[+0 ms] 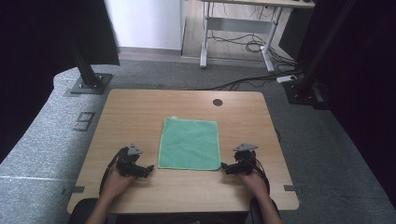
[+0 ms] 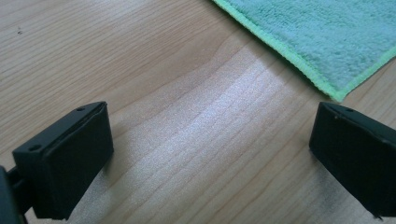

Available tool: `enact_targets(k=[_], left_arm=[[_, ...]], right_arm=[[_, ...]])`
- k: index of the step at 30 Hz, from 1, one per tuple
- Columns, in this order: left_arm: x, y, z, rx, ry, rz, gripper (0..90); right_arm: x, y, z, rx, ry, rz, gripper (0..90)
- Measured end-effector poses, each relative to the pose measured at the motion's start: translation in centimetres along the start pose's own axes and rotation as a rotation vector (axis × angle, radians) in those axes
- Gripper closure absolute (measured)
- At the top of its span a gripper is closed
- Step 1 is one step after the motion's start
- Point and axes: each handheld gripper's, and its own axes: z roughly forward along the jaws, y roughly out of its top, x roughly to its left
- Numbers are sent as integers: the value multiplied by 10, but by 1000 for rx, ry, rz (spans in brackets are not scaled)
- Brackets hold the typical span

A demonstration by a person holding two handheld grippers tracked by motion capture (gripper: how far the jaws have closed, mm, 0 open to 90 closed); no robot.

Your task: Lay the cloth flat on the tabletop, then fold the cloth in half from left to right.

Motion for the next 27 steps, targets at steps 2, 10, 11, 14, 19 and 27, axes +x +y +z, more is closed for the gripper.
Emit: enact_targets(k=[2,10,11,14,19,27], left_arm=[[0,0,0,0,0,0,0],[0,0,0,1,-1,-1,0],[0,0,0,1,-1,-1,0],[0,0,0,1,-1,-2,0],[0,0,0,1,-2,-1,0],[5,8,2,16,1,3,0]], right_arm=[[0,-1,1,-14,-7,8,0],[0,-1,1,-14,-8,8,0],[0,-1,1,-14,-7,8,0],[0,-1,1,-14,-7,6,0],[0,-1,0,-14,-6,8,0],[-3,1,-5,-9,5,30,0]])
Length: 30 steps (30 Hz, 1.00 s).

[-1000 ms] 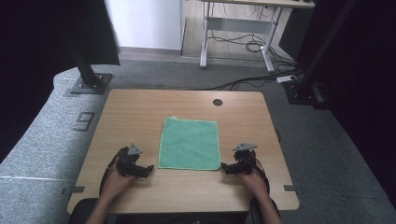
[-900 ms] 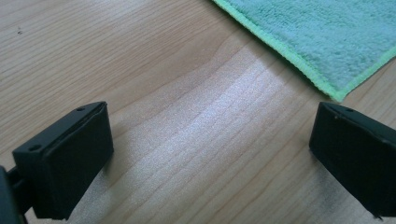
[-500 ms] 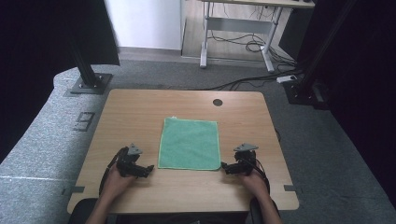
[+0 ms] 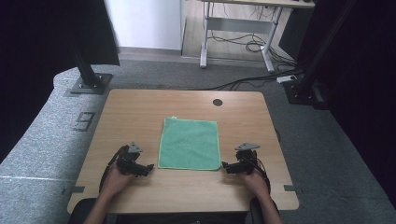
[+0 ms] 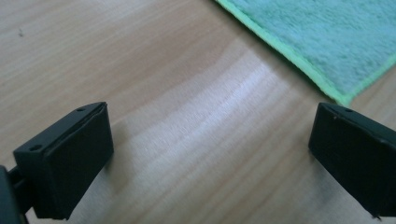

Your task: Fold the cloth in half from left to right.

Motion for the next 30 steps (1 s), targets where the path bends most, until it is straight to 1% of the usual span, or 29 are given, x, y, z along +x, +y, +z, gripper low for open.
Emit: enact_targets(k=[1,2,3,4,5,7,8,9,10,11,12,13,14,15,16,17,18,19,20,24,26,27,28,29,30], left_arm=[[0,0,0,0,0,0,0],[2,3,0,-1,3,1,0],[3,6,0,-8,8,-1,0],[4,10,0,-17,15,0,0],[5,14,0,-25,18,-2,0],[6,23,1,-41,10,-1,0],[6,34,4,-50,9,7,0],[6,34,4,-50,9,7,0],[6,39,6,-55,7,11,0],[6,44,9,-61,7,14,0],[5,55,14,-66,6,17,0],[5,55,14,-66,6,17,0],[6,59,18,-70,3,17,0],[5,62,22,-70,5,18,0],[5,65,26,-68,6,19,0],[5,66,30,-67,9,16,0],[5,68,37,-56,18,16,0],[5,68,37,-56,18,16,0],[5,68,42,-47,22,14,0],[4,64,47,-32,22,22,0],[2,62,49,-11,33,34,0],[2,61,50,-4,43,40,0],[2,60,50,-9,36,33,5],[2,59,50,-9,36,27,5],[1,59,49,-9,37,24,8]], right_arm=[[0,0,0,0,0,0,0],[0,3,-4,-11,-2,2,0],[0,3,-4,-11,-2,2,0],[0,6,-8,-28,0,7,0],[0,8,-10,-34,2,7,1],[2,10,-12,-38,5,10,2],[5,15,-14,-47,25,27,5],[5,15,-14,-47,25,27,5],[7,17,-15,-51,31,26,7],[10,18,-14,-53,34,23,7],[15,21,-13,-49,34,-2,7],[15,21,-13,-49,34,-2,7],[20,23,-12,-45,37,-14,8],[20,23,-12,-45,37,-14,8],[24,23,-9,-34,36,-26,8],[24,23,-9,-34,36,-26,8],[26,23,-7,-29,32,-32,12],[26,23,-7,-29,32,-32,12],[28,22,-5,-25,32,-35,20],[29,20,-2,-9,25,-44,24],[30,18,2,9,13,-56,33],[30,18,2,9,13,-56,33],[31,17,5,22,4,-64,48],[31,17,5,22,4,-64,48],[32,16,7,37,-8,-75,55]])
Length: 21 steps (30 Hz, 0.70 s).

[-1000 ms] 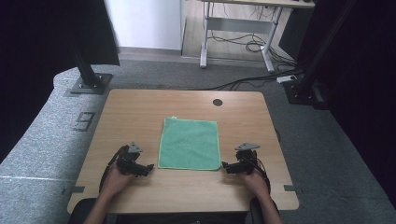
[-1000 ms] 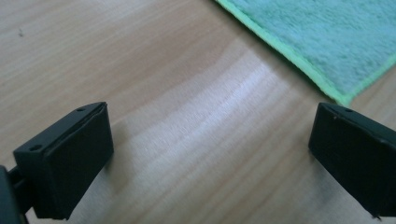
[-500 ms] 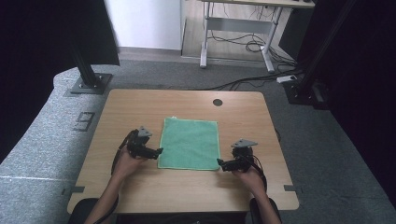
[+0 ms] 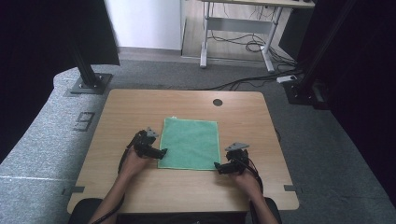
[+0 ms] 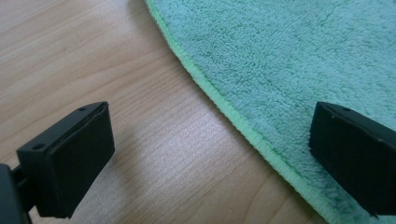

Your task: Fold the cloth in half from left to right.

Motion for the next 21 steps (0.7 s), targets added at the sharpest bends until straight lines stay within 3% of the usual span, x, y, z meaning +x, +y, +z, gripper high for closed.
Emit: enact_targets(k=[9,17,21], left_arm=[[-13,-7,-8,13,-19,6,15],[-37,-11,-14,28,-24,17,10],[-52,-12,-15,31,-48,31,9]], right_arm=[[-8,-5,0,13,-37,16,57],[-24,-11,-4,11,-59,55,57],[-32,-14,-7,12,-79,69,58]])
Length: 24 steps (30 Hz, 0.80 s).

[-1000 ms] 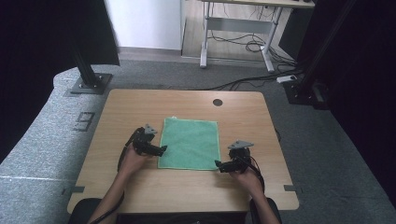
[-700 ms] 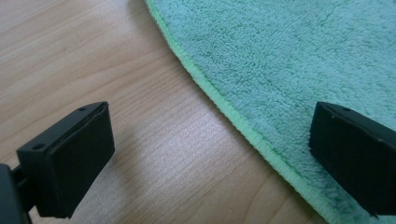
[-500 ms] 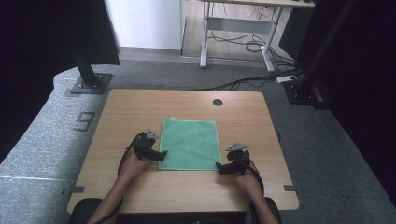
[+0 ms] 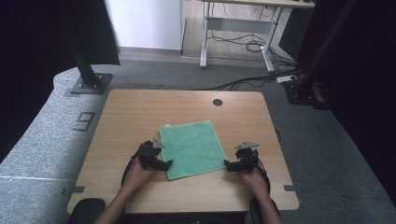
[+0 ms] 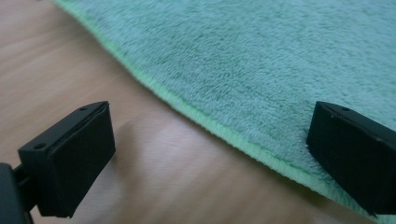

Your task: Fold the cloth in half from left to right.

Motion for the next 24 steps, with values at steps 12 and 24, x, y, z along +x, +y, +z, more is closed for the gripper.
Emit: enact_targets(k=[12,24], left_arm=[[28,8,-3,-40,28,-43,6],[69,32,3,-75,78,-81,8]], right_arm=[[-10,-9,1,-34,34,37,19],[-11,-12,2,-54,30,39,0]])
